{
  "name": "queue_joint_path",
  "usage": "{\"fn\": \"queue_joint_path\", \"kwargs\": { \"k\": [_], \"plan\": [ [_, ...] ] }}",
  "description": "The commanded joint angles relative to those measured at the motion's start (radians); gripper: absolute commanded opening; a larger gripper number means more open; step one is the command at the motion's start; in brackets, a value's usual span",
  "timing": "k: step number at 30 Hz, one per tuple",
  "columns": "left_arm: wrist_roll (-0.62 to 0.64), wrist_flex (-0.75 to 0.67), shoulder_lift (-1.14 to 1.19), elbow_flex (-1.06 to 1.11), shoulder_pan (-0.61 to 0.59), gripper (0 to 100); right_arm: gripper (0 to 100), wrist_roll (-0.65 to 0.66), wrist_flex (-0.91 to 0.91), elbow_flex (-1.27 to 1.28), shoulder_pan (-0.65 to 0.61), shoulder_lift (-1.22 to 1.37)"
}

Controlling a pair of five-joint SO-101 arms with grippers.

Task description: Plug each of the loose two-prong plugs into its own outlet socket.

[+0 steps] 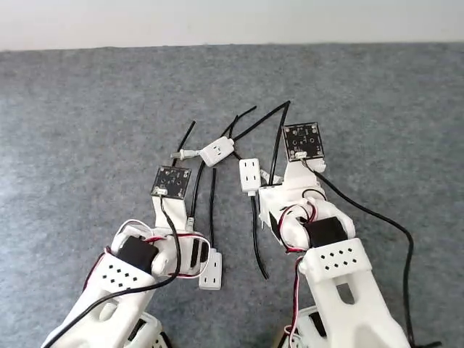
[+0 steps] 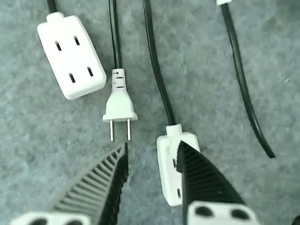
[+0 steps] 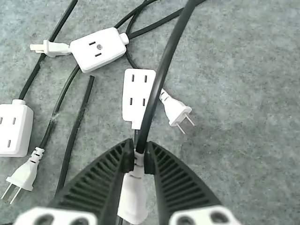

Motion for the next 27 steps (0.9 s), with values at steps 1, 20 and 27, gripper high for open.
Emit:
{"fn": "queue_joint_path", "kwargs": {
  "k": [1, 20, 27],
  "plan": [
    [0.026, -0.017, -0.011, -0.013, 0.041, 16, 0.8, 0.012, 0.002, -0.025, 0.008, -0.031],
    [0.144, -0.054, 0.450, -0.168, 0.124, 16, 0.8, 0.014, 0.002, -0.026, 0.012, -0.031],
    [0.198, -0.066, 0.453, -0.168, 0.155, 16, 0.8, 0.032, 0.004, -0.026, 0.012, -0.031]
  ]
}}
